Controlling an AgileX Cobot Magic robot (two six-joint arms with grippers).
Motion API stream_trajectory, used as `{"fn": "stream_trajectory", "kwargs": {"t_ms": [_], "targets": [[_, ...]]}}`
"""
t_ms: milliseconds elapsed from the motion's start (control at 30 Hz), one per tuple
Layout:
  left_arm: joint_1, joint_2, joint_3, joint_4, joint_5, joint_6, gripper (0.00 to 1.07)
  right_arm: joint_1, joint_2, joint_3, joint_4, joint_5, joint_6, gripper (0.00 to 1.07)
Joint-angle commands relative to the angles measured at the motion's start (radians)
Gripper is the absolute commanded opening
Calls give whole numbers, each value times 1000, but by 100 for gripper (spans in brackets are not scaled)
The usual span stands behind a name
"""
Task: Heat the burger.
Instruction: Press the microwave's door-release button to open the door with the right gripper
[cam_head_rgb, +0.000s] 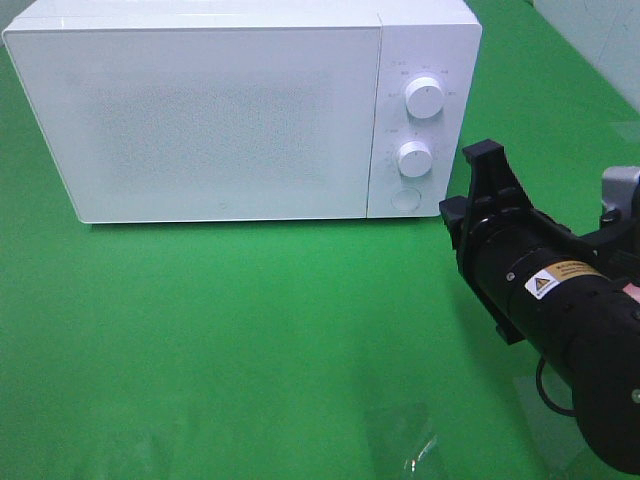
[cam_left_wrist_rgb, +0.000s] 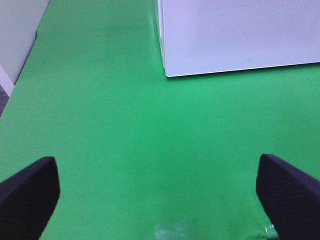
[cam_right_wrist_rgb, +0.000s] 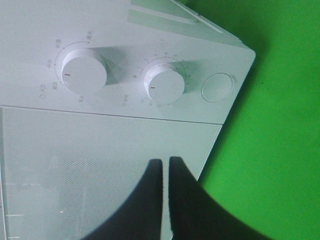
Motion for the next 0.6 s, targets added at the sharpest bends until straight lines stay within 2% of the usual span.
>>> {"fn": "stream_trajectory", "kwargs": {"t_ms": [33,300,600], "targets": [[-5,-17,1,-5,4,0,100,2,-1,-2,-11,22,57,0],[-5,-17,1,-5,4,0,100,-1,0,-2,-8,127,155,0],[-5,-17,1,-5,4,0,100,-1,55,-2,-5,124,194,0]]}}
